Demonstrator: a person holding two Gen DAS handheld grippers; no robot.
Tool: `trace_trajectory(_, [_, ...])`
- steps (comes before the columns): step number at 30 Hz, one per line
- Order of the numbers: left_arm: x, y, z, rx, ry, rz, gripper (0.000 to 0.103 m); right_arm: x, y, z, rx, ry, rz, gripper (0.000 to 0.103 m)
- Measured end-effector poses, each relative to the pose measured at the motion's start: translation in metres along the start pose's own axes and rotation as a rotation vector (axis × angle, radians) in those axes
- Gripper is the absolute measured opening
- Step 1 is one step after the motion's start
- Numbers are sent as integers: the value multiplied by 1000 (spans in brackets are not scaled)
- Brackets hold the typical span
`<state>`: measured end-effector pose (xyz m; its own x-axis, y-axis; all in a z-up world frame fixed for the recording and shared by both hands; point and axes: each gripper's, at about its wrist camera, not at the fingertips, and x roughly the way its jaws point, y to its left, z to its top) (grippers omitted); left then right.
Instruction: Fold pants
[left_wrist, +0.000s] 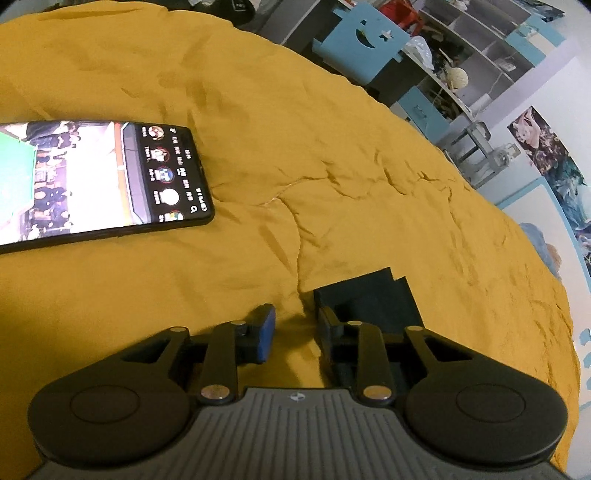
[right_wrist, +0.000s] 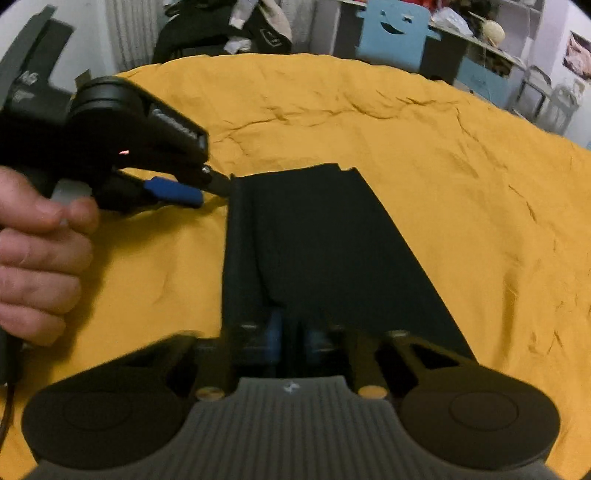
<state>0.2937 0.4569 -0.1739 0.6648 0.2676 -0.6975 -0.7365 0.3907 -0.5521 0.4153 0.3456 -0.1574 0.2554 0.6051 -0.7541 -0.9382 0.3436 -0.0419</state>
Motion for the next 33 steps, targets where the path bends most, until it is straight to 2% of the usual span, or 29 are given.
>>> trace_trajectory(2, [-1, 1, 1, 0, -4, -7, 32, -8, -7, 4, 47, -43, 7, 0])
trace_trajectory(5, [-2, 3, 1, -10, -3, -16, 32, -22, -13, 12, 116, -130, 114, 0])
trace_trajectory(10, [2, -2, -1, 17, 12, -17, 32, -4, 4, 8, 47, -46, 146, 0])
trace_trajectory(15, [15, -24, -7, 138, 32, 6, 33, -7, 2, 2, 66, -76, 163, 0])
trace_trajectory(18, [24, -29, -7, 156, 37, 21, 34, -3, 2, 3, 68, -89, 164, 0])
trace_trajectory(20, [29, -31, -7, 168, 41, 35, 33, -1, 2, 3, 72, -98, 177, 5])
trace_trajectory(21, [33, -33, -7, 187, 45, 49, 30, 0, 2, 2, 78, -98, 186, 11])
trace_trajectory(22, [35, -35, -8, 206, 49, 53, 18, 2, 3, 2, 85, -91, 197, 18])
trace_trajectory(24, [35, -38, -10, 231, 38, 78, 5, -7, -1, -2, 113, -96, 218, 19])
trace_trajectory(25, [34, -36, -9, 224, 34, 77, 4, -18, -5, -6, 139, -106, 222, 19])
trace_trajectory(28, [28, -32, -7, 192, 10, 101, 6, -62, -24, -29, 239, -139, 189, 19])
trace_trajectory(30, [20, -34, -6, 204, -17, 127, 9, -101, -38, -54, 323, -162, 133, 20])
trace_trajectory(33, [0, -53, -18, 310, -130, 184, 10, -159, -53, -105, 445, -138, -17, 25])
